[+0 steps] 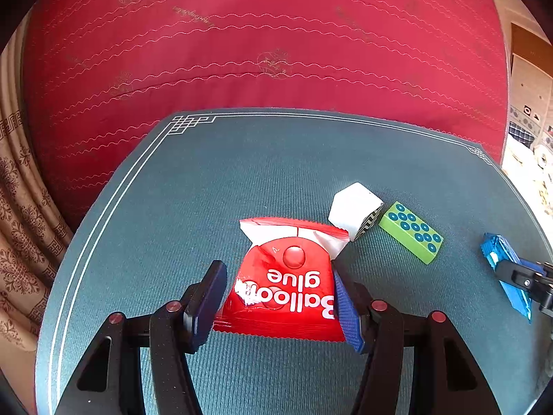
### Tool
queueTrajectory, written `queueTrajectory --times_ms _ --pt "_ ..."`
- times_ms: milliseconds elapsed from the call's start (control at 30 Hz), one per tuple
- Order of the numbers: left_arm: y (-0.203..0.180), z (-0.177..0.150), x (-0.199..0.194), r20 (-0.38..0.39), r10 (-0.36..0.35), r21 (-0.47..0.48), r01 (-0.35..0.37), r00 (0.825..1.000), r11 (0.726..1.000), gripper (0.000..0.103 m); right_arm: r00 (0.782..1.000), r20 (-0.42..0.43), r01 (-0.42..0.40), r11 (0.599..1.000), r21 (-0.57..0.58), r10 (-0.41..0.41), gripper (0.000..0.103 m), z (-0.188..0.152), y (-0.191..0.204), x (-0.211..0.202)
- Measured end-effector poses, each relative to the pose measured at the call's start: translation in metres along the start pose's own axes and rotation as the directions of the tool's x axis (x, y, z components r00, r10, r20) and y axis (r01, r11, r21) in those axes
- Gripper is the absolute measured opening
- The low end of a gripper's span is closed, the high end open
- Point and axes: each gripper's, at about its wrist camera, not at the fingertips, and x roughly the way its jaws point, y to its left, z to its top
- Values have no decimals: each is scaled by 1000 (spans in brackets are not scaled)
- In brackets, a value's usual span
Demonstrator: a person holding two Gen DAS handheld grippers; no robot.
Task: Organize objects
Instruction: 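Lift the blue bar with the right gripper and carry it into the basin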
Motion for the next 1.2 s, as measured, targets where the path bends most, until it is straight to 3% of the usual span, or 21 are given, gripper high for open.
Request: queueTrajectory --times_ms 400,600,833,967,1200 --pt "-29 -9 -8 -14 -64 64 65 998 996 63 997 68 -38 994 103 31 43 -40 -21 -61" --pt "-45 -12 -13 -14 -83 108 84 996 991 63 994 107 -5 990 139 -10 43 -55 -41 -97" --pt "-61 -15 -16 -19 -110 139 112 994 984 63 978 175 77 973 217 -116 43 -61 -73 -146" --pt "-66 -16 -16 -21 -116 154 118 993 981 63 956 198 142 934 328 -215 43 -62 -104 -168" --pt "-65 -15 -16 -25 -127 145 129 992 981 63 937 172 145 786 601 -305 43 -70 -169 -185"
